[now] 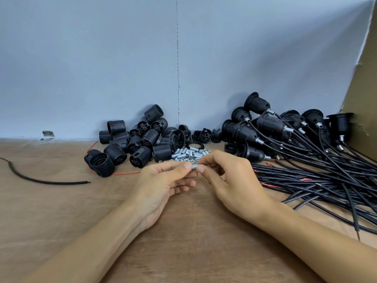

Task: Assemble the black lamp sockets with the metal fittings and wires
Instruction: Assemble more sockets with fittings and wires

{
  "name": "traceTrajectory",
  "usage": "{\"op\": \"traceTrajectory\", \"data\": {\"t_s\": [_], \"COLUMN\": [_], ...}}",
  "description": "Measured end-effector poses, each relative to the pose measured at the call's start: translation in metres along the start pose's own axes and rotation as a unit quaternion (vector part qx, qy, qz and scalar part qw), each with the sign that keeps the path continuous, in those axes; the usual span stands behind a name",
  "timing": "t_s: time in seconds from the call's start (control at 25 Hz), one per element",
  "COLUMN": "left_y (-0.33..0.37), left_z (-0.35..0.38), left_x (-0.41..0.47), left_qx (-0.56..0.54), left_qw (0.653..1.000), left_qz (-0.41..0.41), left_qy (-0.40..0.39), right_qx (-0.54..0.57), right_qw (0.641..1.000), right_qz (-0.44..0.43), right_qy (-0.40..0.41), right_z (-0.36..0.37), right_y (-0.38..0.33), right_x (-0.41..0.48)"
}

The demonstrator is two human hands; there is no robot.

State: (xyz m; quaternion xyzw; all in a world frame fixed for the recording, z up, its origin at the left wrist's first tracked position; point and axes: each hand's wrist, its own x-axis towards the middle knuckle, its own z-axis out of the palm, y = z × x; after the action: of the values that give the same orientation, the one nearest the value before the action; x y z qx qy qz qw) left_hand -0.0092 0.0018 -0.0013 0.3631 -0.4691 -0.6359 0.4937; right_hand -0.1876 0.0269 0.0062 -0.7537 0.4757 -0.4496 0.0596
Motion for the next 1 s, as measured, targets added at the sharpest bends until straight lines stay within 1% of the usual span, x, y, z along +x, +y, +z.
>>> {"op": "traceTrajectory", "data": {"t_s": [0.16,0.36,0.68,0.88,1.0], "left_y": [0.0003,0.0010,0.0004,0.0011,0.0008], "left_z": [-0.0005,-0.0012,-0.0037,-0.0033,-0.0047], "left_x": [0.0019,0.0022,0.0039,0.0042,0.0035], "left_qx": [-0.007,-0.017,-0.023,-0.020,-0.021], "left_qw": [1.000,1.000,0.999,0.999,0.999], "left_qz": [-0.009,-0.013,-0.016,-0.022,-0.017], "left_qy": [0.003,-0.006,-0.016,-0.012,-0.017], "right_qx": [0.025,0.040,0.059,0.075,0.082], "right_qw": [1.000,0.999,0.998,0.997,0.996], "right_qz": [0.001,0.023,0.019,-0.006,0.030], "right_qy": [0.008,-0.006,0.003,0.010,0.004], "right_z": [-0.0004,-0.0005,-0.0007,-0.0013,-0.0018], "right_y": [-0.0019,-0.0025,-0.0040,-0.0028,-0.0022], "right_x": [0.0000,-0.0002,0.0000,0.0013,0.0001]}}
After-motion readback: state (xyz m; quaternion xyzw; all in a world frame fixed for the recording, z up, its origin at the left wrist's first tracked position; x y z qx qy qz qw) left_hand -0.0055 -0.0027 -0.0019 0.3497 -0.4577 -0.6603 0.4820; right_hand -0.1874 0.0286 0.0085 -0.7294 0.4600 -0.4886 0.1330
